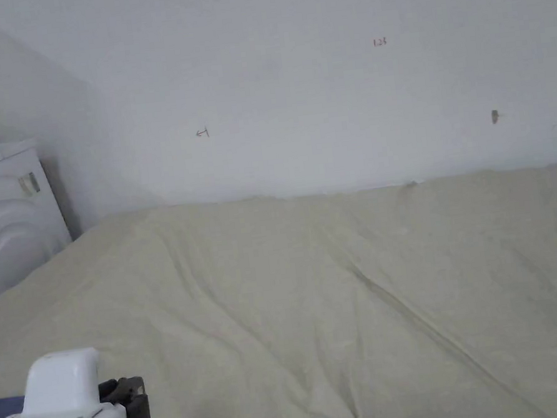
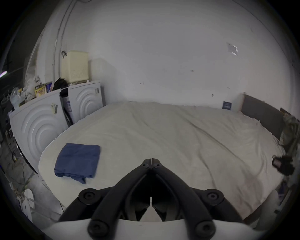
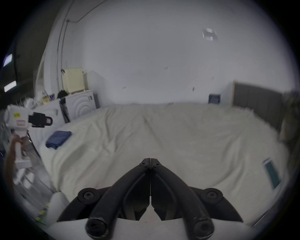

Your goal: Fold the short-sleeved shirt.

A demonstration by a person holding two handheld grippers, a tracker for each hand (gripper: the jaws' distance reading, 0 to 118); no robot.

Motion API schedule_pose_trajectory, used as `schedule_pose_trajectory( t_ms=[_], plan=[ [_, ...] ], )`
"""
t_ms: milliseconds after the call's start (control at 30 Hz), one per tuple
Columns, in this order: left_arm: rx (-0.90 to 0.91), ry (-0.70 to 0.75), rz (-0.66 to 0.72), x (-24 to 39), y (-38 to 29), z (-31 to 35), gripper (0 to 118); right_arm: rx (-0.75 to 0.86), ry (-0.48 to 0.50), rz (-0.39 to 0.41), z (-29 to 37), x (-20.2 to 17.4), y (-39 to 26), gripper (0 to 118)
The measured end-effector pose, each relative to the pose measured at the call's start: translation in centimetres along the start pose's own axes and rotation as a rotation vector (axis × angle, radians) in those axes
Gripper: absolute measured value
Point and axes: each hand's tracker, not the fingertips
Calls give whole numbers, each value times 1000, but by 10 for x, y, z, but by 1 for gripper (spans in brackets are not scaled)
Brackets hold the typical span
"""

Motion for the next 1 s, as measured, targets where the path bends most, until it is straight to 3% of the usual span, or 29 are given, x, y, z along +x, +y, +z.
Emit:
schedule_pose_trajectory(
  t_ms=[33, 167, 333, 433, 600, 733, 800, 833, 867, 900, 933, 967, 1000],
  plan=[
    [26, -13, -21, 14, 0, 3, 0, 31, -22, 25, 5, 2, 5, 0],
    [126, -23, -95, 83, 1, 32, 0, 129, -12, -45, 32, 20, 21, 0],
    [226, -41, -91, 144, 5, 62, 0, 192, -73, -26, 48, 41, 21, 0],
    [247, -82, -58, 166, 4, 74, 0, 219, -61, -79, 55, 54, 24, 0],
    [272, -55, -75, 191, 3, 81, 0, 245, -88, -27, 63, 61, 28, 0],
    [257, -99, -71, 195, 3, 82, 0, 243, -53, -73, 67, 67, 29, 2],
    [255, -58, -77, 200, 2, 83, 0, 243, -50, -80, 69, 67, 29, 11],
    [258, -57, -76, 201, 2, 84, 2, 240, -47, -77, 69, 68, 29, 28],
    [259, -61, -74, 202, 2, 85, 13, 233, -44, -73, 69, 67, 29, 51],
    [260, -64, -74, 202, 3, 85, 38, 225, -48, -73, 69, 66, 32, 84],
    [258, -71, -69, 202, 3, 85, 69, 226, -54, -78, 69, 65, 32, 97],
    [255, -72, -70, 203, 4, 85, 99, 243, -51, -88, 70, 65, 31, 99],
    [257, -74, -75, 203, 3, 85, 106, 250, -39, -100, 69, 65, 32, 99]
  ],
)
